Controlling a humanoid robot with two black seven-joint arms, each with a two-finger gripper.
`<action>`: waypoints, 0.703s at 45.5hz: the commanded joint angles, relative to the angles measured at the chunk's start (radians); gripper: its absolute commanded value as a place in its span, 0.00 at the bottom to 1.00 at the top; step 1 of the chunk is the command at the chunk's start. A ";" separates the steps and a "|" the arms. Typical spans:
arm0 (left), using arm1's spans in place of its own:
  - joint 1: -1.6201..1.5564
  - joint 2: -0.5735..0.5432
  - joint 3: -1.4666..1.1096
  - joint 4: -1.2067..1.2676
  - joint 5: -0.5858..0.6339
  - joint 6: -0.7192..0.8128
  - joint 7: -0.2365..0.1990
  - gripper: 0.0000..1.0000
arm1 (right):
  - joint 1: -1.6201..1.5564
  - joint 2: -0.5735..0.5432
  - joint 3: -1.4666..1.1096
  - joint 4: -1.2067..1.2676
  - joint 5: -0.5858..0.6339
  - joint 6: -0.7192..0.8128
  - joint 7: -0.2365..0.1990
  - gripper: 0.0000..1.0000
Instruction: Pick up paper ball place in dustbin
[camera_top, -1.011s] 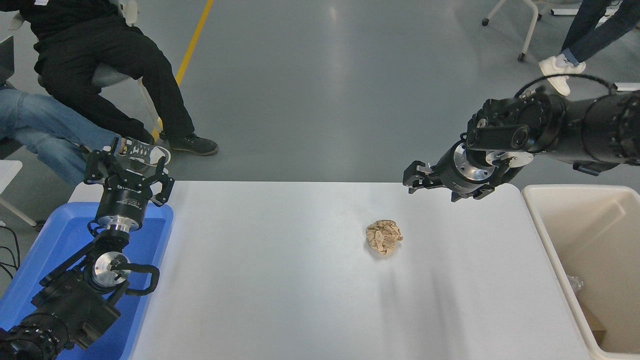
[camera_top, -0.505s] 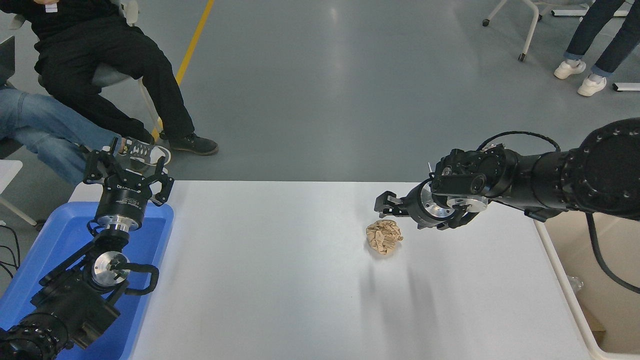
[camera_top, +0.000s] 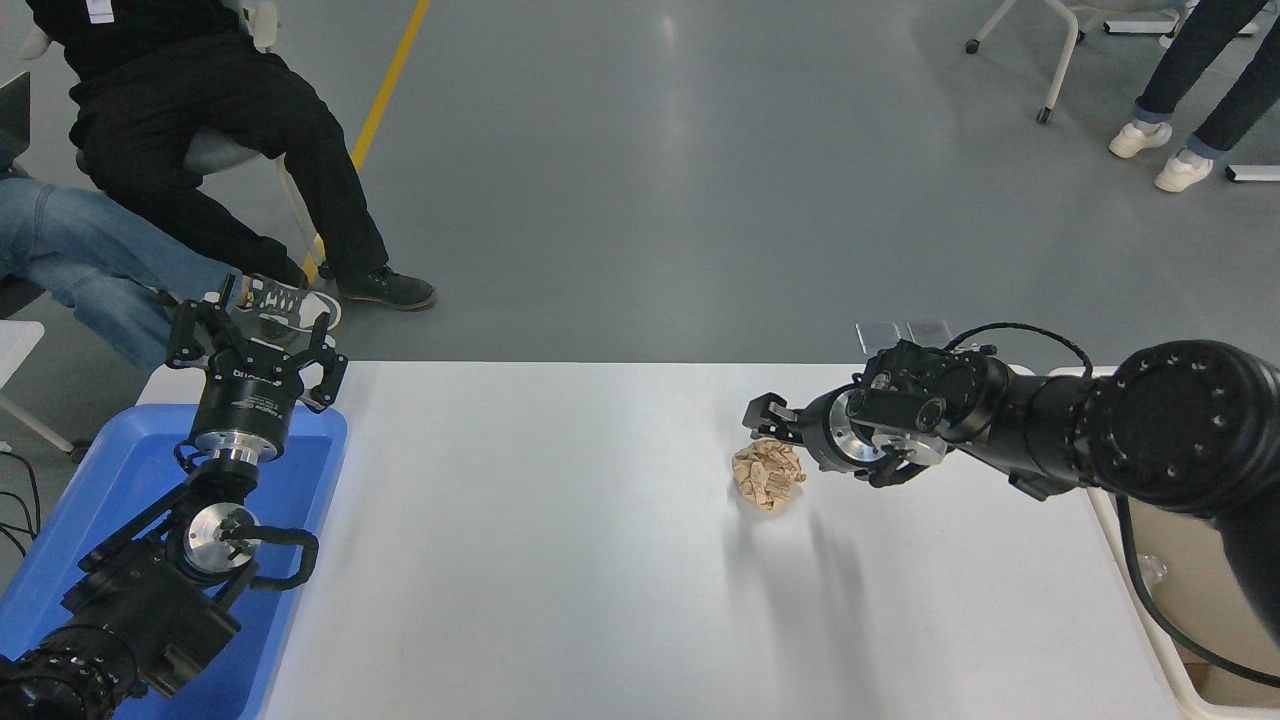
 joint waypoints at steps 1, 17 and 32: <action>0.000 0.001 0.000 0.000 0.000 0.000 0.000 0.99 | -0.044 0.002 0.027 -0.032 -0.012 -0.016 -0.001 0.88; 0.000 -0.001 0.000 0.000 0.000 0.000 0.000 0.99 | -0.105 0.002 0.103 -0.097 -0.013 -0.024 -0.001 0.68; 0.000 -0.001 0.000 0.000 0.000 0.000 0.000 0.99 | -0.124 0.002 0.166 -0.097 -0.012 -0.030 0.001 0.60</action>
